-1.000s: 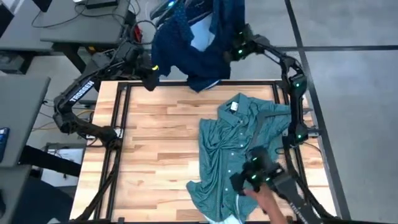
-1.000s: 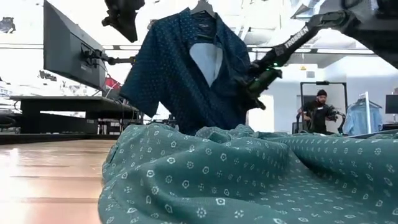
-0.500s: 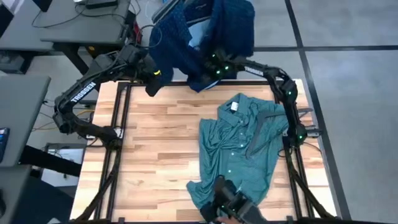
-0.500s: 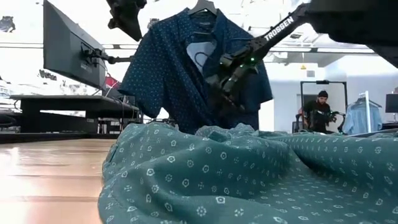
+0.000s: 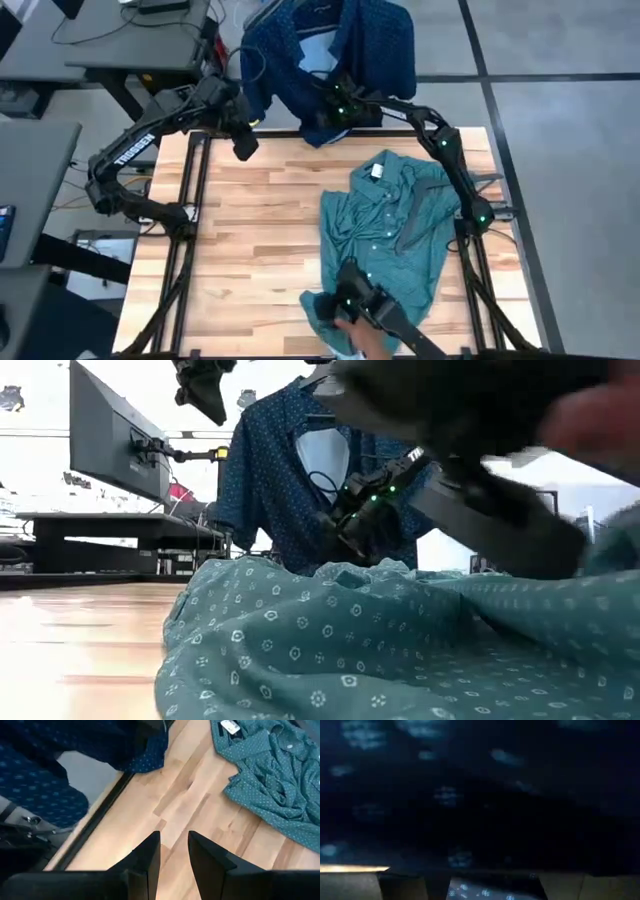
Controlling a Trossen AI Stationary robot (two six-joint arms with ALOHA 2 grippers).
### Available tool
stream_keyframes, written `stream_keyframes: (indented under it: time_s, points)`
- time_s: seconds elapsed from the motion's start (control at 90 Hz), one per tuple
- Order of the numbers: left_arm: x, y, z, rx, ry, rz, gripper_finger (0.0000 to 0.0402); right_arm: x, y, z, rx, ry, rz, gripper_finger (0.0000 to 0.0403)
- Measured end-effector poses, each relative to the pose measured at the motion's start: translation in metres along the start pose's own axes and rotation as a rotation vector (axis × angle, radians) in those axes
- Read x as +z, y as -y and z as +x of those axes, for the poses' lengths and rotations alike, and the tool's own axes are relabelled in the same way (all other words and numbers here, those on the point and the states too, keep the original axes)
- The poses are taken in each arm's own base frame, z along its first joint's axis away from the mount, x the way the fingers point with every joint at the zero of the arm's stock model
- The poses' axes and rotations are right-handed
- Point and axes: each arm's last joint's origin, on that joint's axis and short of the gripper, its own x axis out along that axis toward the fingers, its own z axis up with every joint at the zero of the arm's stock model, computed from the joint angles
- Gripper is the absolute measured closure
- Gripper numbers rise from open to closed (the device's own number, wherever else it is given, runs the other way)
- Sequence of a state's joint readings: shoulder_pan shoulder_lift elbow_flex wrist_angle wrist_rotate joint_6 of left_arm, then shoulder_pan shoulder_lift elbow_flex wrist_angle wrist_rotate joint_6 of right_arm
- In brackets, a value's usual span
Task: Hang clothes
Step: Hang the blue polo shirt on the rack, then hang the green polo shirt on the rack
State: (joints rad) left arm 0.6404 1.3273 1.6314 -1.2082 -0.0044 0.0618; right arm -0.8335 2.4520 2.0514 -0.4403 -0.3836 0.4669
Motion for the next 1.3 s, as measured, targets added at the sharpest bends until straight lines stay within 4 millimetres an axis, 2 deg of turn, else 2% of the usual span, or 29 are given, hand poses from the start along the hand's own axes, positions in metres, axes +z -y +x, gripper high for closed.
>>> stream_keyframes:
  time_s: [0.089,0.2,0.333,0.444,0.5,0.589,0.689,0.8,0.956,1.089,1.211,1.3]
  points:
    - [-0.001,0.002,0.000,-0.004,-0.007,-0.011,0.0320,0.033,0.003,-0.007,0.040,0.240,-0.016,0.0170]
    - [-0.001,0.006,0.000,-0.011,-0.009,-0.021,0.0320,0.056,0.009,-0.026,0.075,0.385,0.028,0.0170]
    - [0.000,0.009,-0.001,-0.012,-0.007,-0.023,0.0320,0.063,0.014,-0.033,0.146,0.382,0.097,0.0171]
    - [0.000,0.009,-0.001,-0.008,0.002,-0.022,0.0320,0.062,0.005,-0.043,0.258,0.272,0.053,0.0171]
    - [0.000,0.009,-0.002,-0.006,0.009,-0.024,0.0320,0.056,-0.003,-0.049,0.274,0.191,0.013,0.0171]
    - [0.002,0.009,-0.007,0.001,0.053,-0.024,0.0320,0.040,-0.019,-0.058,0.204,0.064,-0.107,0.0171]
    - [0.002,0.009,-0.019,0.017,0.135,-0.012,0.0320,0.021,-0.040,-0.077,0.031,-0.046,-0.266,0.0171]
    - [0.003,0.008,-0.034,0.022,0.235,0.005,0.0320,0.006,-0.063,-0.107,-0.164,-0.124,-0.429,0.0171]
    - [0.002,0.008,-0.049,0.027,0.325,0.020,0.0320,-0.010,-0.100,-0.158,-0.300,-0.152,-0.538,0.0171]
    - [0.000,0.009,-0.053,-0.013,0.338,0.038,0.0320,-0.028,-0.135,-0.213,-0.315,-0.136,-0.534,0.0171]
    - [0.001,0.013,-0.051,-0.145,0.343,0.073,0.0320,-0.058,-0.164,-0.261,-0.290,-0.138,-0.511,0.0171]
    - [0.004,0.018,-0.047,-0.261,0.342,0.113,0.0320,-0.086,-0.180,-0.284,-0.291,-0.148,-0.501,0.0171]
